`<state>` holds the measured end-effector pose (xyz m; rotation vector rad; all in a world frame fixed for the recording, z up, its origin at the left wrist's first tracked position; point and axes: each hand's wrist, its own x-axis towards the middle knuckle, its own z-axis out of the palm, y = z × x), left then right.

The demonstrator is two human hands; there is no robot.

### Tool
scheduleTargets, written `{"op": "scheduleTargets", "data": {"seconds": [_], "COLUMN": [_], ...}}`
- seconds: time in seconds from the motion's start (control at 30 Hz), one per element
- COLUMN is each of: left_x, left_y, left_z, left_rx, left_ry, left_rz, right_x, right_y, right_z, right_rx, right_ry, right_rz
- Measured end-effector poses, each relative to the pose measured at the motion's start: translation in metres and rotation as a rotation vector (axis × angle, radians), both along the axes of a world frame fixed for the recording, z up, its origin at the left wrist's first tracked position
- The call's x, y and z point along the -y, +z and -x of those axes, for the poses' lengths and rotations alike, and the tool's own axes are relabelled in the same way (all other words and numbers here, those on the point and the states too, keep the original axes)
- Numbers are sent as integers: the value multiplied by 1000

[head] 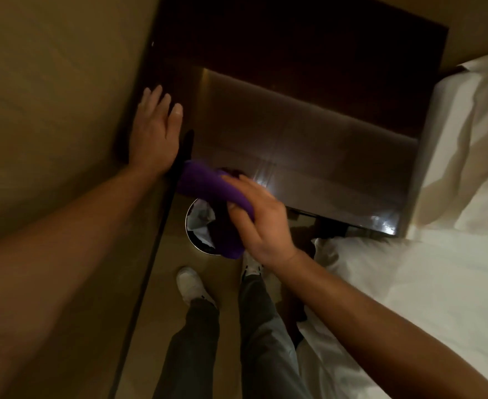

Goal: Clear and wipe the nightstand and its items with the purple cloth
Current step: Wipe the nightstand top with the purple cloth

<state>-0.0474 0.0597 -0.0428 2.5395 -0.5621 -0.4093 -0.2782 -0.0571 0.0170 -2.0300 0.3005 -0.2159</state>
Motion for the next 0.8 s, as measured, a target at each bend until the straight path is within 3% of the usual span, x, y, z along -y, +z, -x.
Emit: {"op": "scheduleTargets", "data": {"seconds": [0.2,0.3,0.43,0.57,0.8], "left_x": [25,34,35,30,23], "left_y": [5,5,0,-5,-11], "left_z": [0,6,13,17,23], "left_rx": [45,53,50,65,106], "left_ry": [-11,-29,-44,-52,-75], "left_rz": [-36,-40,-48,-87,-149], "right_x": [90,146,213,251,232], "right_y": [30,31,15,-11,-60], "right_z": [-22,-32,-37,-40,-36], "right_rx": [86,114,106,-44,-384], "right_ry": [-386,-502,-448,-414,-218], "right_rz": [-103,-18,254,463,663]}}
